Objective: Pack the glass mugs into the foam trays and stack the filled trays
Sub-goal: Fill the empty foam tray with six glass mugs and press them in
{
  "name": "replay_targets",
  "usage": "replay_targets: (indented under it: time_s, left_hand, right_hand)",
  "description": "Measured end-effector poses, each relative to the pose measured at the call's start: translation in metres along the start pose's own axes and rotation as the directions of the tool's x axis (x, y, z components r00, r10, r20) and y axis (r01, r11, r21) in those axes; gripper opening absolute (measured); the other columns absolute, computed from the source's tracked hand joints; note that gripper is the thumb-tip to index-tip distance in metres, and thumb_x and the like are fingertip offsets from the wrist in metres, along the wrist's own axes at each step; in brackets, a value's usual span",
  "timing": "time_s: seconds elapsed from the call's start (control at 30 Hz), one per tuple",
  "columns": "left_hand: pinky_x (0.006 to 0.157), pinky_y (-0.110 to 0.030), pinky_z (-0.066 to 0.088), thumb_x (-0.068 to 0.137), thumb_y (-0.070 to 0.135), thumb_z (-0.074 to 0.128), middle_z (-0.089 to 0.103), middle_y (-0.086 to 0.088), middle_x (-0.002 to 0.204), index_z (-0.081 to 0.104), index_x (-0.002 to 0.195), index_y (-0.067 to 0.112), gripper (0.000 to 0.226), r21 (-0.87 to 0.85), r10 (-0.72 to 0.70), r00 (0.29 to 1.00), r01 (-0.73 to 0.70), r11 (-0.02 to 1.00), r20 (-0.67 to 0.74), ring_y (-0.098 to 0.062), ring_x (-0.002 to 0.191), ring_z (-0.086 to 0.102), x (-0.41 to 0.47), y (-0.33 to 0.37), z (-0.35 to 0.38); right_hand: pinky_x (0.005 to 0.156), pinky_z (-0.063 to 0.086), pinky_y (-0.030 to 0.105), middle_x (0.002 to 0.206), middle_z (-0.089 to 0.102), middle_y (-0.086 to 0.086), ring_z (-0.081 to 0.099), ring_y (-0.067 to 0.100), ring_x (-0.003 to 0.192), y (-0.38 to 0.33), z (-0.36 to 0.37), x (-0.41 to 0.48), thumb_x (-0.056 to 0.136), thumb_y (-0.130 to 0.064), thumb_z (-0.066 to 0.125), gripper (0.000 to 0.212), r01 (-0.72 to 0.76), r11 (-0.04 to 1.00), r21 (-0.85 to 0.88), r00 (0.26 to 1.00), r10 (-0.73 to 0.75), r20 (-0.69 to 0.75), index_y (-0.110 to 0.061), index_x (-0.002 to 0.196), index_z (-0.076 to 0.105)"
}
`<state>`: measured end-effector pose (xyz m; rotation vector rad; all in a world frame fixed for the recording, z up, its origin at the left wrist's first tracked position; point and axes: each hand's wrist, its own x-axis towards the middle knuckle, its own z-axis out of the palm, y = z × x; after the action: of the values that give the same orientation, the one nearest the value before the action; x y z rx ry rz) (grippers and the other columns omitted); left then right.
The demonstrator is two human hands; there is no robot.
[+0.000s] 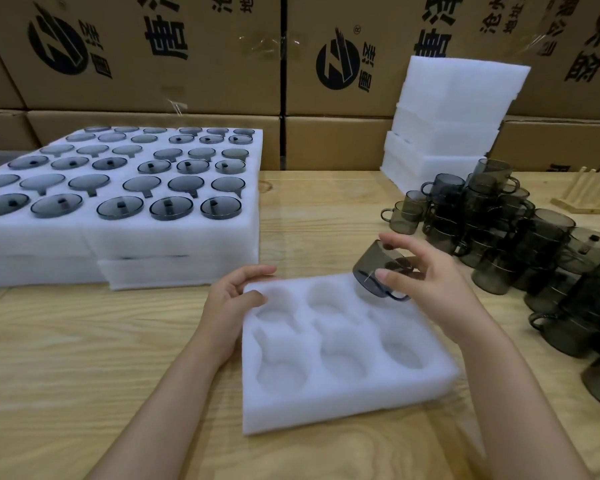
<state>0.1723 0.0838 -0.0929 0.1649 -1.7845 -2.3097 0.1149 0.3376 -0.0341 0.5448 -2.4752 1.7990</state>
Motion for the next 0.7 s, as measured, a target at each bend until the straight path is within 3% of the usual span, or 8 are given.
replay_targets:
  time_s: [0.37,0.47,0.6,0.7]
  left_hand:
    - [0.058,-0.028,0.055,0.057,0.001,0.056,0.072,-0.008,0.079,0.072,0.095,0.012,0.043,0.033,-0.012,1.0,0.013,0.999,-0.018,-0.022,0.069,0.067,-0.002,0.002,0.001]
    - [0.058,-0.028,0.056,0.057,0.002,0.056,0.072,-0.008,0.077,0.071,0.095,0.012,0.042,0.032,-0.016,1.0,0.016,0.999,-0.022,-0.022,0.067,0.067,-0.003,0.003,0.002]
    - [0.058,-0.028,0.056,0.056,0.002,0.055,0.071,-0.008,0.076,0.071,0.093,0.012,0.042,0.034,-0.021,0.999,0.022,0.999,-0.028,-0.022,0.067,0.066,-0.003,0.003,0.003]
    - [0.059,-0.03,0.056,0.056,0.002,0.056,0.071,-0.009,0.079,0.072,0.092,0.013,0.041,0.045,-0.017,0.999,0.019,0.999,-0.032,-0.024,0.069,0.066,-0.003,0.004,0.004]
  right_hand:
    - [0.089,0.039,0.017,0.119,0.042,-0.03,0.049,0.0,0.106,-0.002,-0.006,-0.001,0.083,-0.01,0.067,0.051,0.17,0.913,-0.37,0.955,-0.059,0.292,-0.048,0.114,0.052]
    - [0.087,0.035,0.008,0.121,0.039,-0.033,0.044,-0.004,0.112,-0.002,-0.006,0.003,0.083,-0.012,0.066,0.05,0.209,0.881,-0.424,0.933,-0.049,0.358,-0.05,0.112,0.05]
    - [0.093,0.035,0.011,0.125,0.039,-0.022,0.041,-0.001,0.117,0.002,-0.008,0.007,0.085,-0.013,0.065,0.045,0.173,0.909,-0.379,0.904,0.007,0.428,-0.042,0.116,0.05]
    - [0.089,0.033,0.008,0.126,0.042,-0.017,0.041,-0.004,0.117,-0.007,-0.008,0.016,0.085,-0.038,0.064,0.031,0.089,0.943,-0.32,0.915,0.049,0.399,-0.039,0.114,0.052]
